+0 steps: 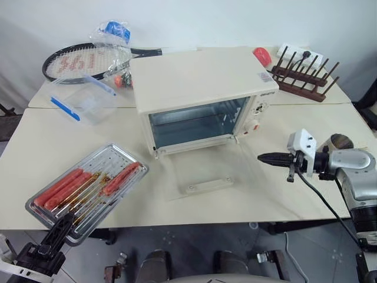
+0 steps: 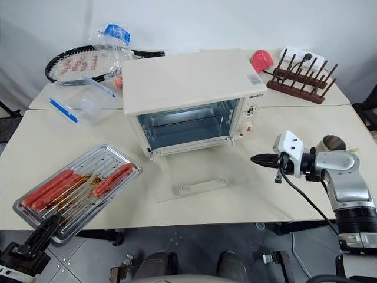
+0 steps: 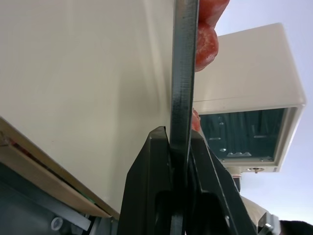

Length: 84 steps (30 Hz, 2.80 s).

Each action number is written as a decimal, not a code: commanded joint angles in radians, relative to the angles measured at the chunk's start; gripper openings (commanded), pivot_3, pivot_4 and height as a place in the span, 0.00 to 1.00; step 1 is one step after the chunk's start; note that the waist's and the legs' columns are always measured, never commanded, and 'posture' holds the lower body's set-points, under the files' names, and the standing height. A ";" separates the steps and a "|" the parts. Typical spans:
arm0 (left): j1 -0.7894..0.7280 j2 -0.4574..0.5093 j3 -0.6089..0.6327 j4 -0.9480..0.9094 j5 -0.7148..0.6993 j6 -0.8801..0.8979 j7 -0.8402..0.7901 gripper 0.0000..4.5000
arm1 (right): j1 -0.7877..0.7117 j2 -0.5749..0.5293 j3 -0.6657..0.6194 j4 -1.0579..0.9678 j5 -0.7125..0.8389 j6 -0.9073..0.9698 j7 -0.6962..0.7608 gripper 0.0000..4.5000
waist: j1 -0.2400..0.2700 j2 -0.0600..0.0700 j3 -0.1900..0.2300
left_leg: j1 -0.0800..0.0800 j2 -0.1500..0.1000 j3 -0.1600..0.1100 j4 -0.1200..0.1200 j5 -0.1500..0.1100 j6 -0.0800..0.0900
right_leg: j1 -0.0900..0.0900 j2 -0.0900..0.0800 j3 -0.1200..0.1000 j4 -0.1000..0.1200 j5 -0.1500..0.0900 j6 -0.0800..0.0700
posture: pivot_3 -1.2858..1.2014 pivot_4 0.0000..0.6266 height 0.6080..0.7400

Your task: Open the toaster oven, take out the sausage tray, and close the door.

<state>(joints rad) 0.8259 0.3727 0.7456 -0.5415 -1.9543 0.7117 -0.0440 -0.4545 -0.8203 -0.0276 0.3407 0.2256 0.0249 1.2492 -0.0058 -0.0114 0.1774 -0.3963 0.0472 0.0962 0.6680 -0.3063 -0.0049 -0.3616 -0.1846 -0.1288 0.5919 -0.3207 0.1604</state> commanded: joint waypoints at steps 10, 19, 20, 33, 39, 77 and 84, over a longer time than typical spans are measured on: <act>-0.040 -0.001 0.029 -0.009 -0.018 0.015 0.023 0.00 | -0.057 0.061 0.062 0.033 0.039 0.016 0.147 0.01 | 0.000 0.000 0.000 | 0.002 0.001 0.001 0.000 0.000 -0.001 | 0.000 0.001 0.001 0.000 0.000 0.000 | 0.52 0.24 1.00; -0.048 0.001 0.028 -0.007 -0.018 0.021 0.032 0.00 | -0.077 0.061 -0.009 -0.142 0.174 0.257 0.105 0.01 | 0.002 0.000 0.000 | 0.001 0.001 0.000 0.000 -0.001 -0.002 | 0.000 0.001 0.001 0.000 0.000 0.000 | 0.52 0.24 1.00; -0.049 0.000 0.026 -0.008 -0.018 0.020 0.035 0.00 | -0.081 0.058 -0.019 -0.157 0.185 0.276 0.095 0.01 | 0.003 0.000 0.000 | 0.001 0.001 0.001 0.000 -0.001 -0.002 | 0.000 0.001 0.002 0.000 0.000 0.000 | 0.52 0.24 1.00; -0.056 0.033 -0.007 0.016 -0.018 0.091 0.007 0.00 | -0.317 0.134 -0.070 -0.165 0.250 0.381 -0.053 0.01 | 0.002 0.001 0.000 | 0.000 0.002 0.003 -0.001 -0.001 -0.002 | -0.004 0.001 0.004 0.003 0.000 -0.001 | 0.52 0.24 1.00; -0.034 0.072 -0.011 0.038 -0.018 0.145 -0.041 0.00 | -0.374 0.150 -0.056 -0.160 0.253 0.399 -0.049 0.01 | 0.003 0.000 0.000 | -0.007 0.002 0.006 0.000 -0.001 -0.002 | -0.014 0.002 0.007 0.010 0.000 0.000 | 0.52 0.24 1.00; -0.907 0.310 -0.655 0.491 -0.018 0.443 -0.029 0.00 | 0.164 -0.137 -0.253 -0.695 0.404 0.653 -0.081 0.01 | 0.009 0.001 0.001 | -0.005 0.002 0.009 0.000 -0.001 -0.003 | -0.016 0.002 0.011 0.015 0.000 0.001 | 0.52 0.24 1.00; -1.093 0.216 -0.771 0.638 0.143 0.479 -0.025 0.00 | 0.284 -0.128 -0.343 -0.802 0.453 0.690 -0.160 0.01 | 0.047 0.002 0.000 | -0.005 0.001 0.009 0.004 0.000 -0.002 | -0.014 0.002 0.012 0.016 0.001 0.002 | 0.52 0.24 1.00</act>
<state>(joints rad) -0.2543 0.6069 0.0045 0.0691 -1.8558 1.1792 -0.0521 -0.1797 -0.9426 -0.3291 -0.4198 0.6512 0.7081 1.1030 0.0409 -0.0096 0.1775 -0.4011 0.0481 0.1045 0.6733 -0.3063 -0.0066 -0.3753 -0.1827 -0.1171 0.6083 -0.3198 0.1623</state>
